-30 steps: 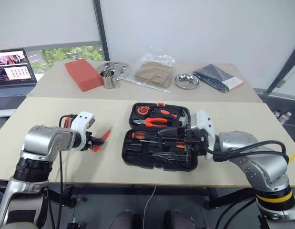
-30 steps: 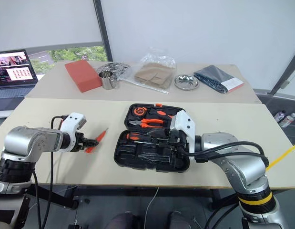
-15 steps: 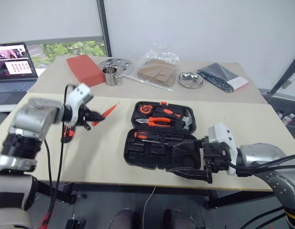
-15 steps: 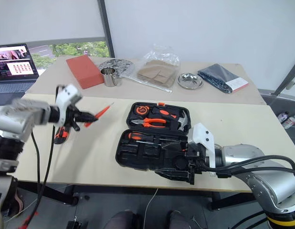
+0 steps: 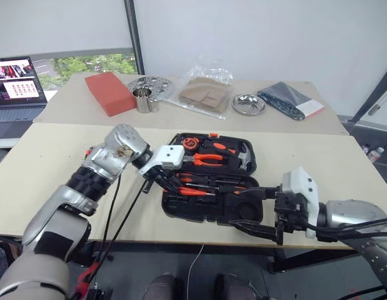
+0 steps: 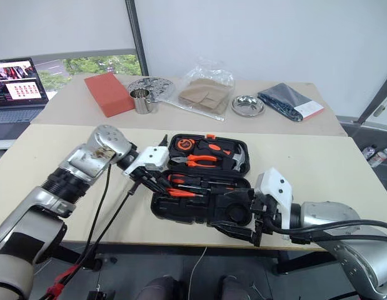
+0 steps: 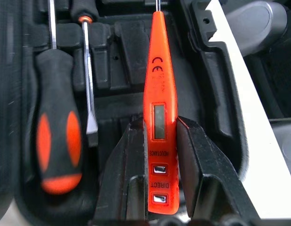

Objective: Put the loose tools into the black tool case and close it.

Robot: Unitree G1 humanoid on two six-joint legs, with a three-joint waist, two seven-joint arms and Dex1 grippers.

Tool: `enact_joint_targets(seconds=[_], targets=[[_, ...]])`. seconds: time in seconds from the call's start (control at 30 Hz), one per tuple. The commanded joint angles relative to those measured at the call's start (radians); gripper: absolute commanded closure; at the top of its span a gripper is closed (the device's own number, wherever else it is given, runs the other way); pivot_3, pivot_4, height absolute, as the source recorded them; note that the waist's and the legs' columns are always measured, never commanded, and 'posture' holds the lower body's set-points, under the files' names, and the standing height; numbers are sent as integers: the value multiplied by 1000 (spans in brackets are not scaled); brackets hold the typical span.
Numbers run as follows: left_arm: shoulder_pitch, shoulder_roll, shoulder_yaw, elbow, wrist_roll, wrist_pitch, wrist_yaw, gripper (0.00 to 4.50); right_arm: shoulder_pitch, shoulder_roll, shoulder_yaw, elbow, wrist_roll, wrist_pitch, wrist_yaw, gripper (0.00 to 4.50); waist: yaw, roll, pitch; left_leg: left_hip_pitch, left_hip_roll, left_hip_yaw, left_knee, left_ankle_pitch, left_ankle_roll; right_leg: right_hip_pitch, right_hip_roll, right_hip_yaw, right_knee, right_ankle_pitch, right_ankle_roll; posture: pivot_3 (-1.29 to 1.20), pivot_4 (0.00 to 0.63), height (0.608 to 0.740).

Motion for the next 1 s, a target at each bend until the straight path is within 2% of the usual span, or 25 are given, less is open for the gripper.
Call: enact_joint_targets(seconds=[0.03,0.23,0.3,0.33,0.5,0.6,0.73,0.77,0.8,1.0], targets=[[-42,-47,8,46,50,43,49,4076,2,-14,-35,-34,27,2,-25,0,1,0,0,0,0,0,1,-1,1,0,0,0,0,0,0,0,150,734],[-41,-73,11,74,94,47,53,4076,12,-14,-42,-39,44,-3,-53,0,0,0,0,-5,-1,-1,8,-5,8,0,-2,1,-1,2,4,0,150,734],[-36,-73,20,68,86,54,36,3073,16,-15,-41,-40,45,-6,-57,0,0,0,0,-5,-1,0,9,-5,8,0,-3,1,-1,3,5,0,150,734],[-34,-72,28,55,72,66,21,2915,17,-15,-38,-39,44,-8,-57,0,1,0,0,-5,-1,0,9,-5,8,0,-3,1,-2,3,5,0,150,734],[-36,-69,110,-6,-51,154,-21,1139,4,-13,-24,-25,44,-10,-59,0,0,0,0,-6,-1,-1,9,-5,8,0,-3,0,-1,3,5,0,150,734],[-23,-59,160,4,-90,142,-21,209,-1,-10,-17,-19,44,-11,-58,0,0,0,0,-6,-1,-1,9,-5,8,-1,-3,0,-1,3,5,0,150,734],[9,-61,224,28,-115,163,13,209,1,-9,-11,-11,36,-16,-54,0,-1,0,0,-6,-1,-1,9,-5,8,-1,-3,0,-1,3,5,0,150,734],[17,-66,240,40,-119,173,32,756,1,-9,-10,-9,34,-17,-52,0,-1,0,0,-6,-1,-1,9,-5,8,0,-3,0,-1,3,5,0,150,734],[25,-74,254,57,-120,182,58,930,0,-9,-10,-8,33,-17,-52,0,-1,0,0,-6,-1,-1,9,-5,8,0,-3,0,-1,3,5,0,150,734],[75,-135,286,132,-104,191,174,3221,-8,-8,1,0,28,-18,-49,0,3,0,0,-6,-2,-1,10,-5,8,0,-3,0,-1,3,6,0,150,734]])
